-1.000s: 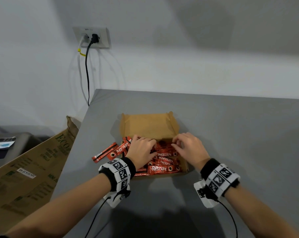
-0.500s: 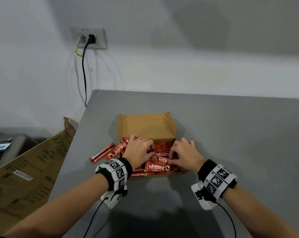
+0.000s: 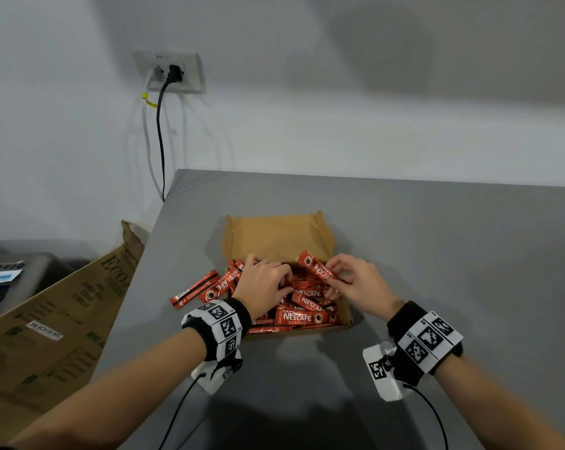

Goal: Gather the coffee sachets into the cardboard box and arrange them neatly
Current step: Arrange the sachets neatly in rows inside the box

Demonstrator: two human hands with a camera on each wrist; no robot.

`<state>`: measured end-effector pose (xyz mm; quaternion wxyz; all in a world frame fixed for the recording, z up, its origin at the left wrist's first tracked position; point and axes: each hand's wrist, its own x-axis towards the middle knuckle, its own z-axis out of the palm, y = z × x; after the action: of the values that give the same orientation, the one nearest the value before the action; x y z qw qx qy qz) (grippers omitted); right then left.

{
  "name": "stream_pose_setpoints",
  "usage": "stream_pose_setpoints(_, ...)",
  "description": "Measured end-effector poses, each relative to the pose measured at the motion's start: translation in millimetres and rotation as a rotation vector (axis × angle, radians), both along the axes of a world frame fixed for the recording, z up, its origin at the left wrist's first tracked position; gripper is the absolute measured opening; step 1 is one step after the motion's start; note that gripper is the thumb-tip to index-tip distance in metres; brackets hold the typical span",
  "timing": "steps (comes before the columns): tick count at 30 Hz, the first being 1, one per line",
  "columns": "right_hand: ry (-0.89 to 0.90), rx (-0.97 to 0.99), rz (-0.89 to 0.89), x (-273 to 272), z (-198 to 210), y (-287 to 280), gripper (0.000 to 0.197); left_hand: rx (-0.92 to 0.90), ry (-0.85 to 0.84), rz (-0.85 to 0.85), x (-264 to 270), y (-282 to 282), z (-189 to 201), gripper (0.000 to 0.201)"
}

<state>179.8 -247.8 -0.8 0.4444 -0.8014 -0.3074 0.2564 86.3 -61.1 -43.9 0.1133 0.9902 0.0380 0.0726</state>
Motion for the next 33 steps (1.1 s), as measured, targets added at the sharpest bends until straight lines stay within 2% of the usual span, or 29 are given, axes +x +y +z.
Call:
stream_pose_setpoints(6, -0.105, 0.027, -0.005, -3.3, 2.9, 6.0, 0.014, -0.001, -0.003, -0.005, -0.1, -0.2, 0.7, 0.022)
stream_pose_setpoints(8, -0.089, 0.062, -0.002, -4.7, 4.3, 8.6, 0.009, 0.001, 0.005, -0.005, -0.2, 0.1, 0.9, 0.022)
stream_pose_setpoints(10, -0.092, 0.101, -0.033, -5.7, 2.5, 10.4, 0.017, -0.007, 0.005, -0.003, -0.3, 0.2, 1.5, 0.022)
stream_pose_setpoints(13, -0.345, 0.097, -0.128, -1.2, -8.0, 7.8, 0.038, -0.02, -0.012, -0.005, -0.5, -0.3, 0.9, 0.021)
stream_pose_setpoints(15, -0.547, 0.052, -0.166, 0.7, -10.6, 5.2, 0.038, -0.021, -0.017, -0.003, -0.8, -0.3, 0.9, 0.021)
stream_pose_setpoints(16, -0.581, 0.064, -0.172, 1.1, -9.8, 4.1, 0.034, -0.017, -0.011, -0.001, -0.8, -0.5, 1.0, 0.021)
stream_pose_setpoints(19, -0.526, 0.151, -0.145, -0.9, -5.8, 3.3, 0.01, -0.022, -0.01, -0.002, -0.3, 0.0, 0.7, 0.022)
stream_pose_setpoints(23, -0.266, 0.173, -0.133, -4.6, -9.2, 0.7, 0.013, -0.003, 0.0, -0.004, -0.8, -0.2, 1.9, 0.022)
stream_pose_setpoints(27, -0.424, -0.053, -0.092, -4.7, -21.2, -0.8, 0.021, -0.004, 0.002, -0.002, -0.8, -0.6, 3.1, 0.023)
stream_pose_setpoints(30, -0.553, -0.059, -0.113, -2.9, -25.8, -0.4, 0.021, 0.001, 0.01, -0.002, -1.3, -0.4, 2.9, 0.023)
stream_pose_setpoints(33, -0.581, -0.067, -0.133, -6.6, -28.1, 1.0, 0.026, -0.007, 0.018, 0.0, -1.0, -0.6, 3.4, 0.023)
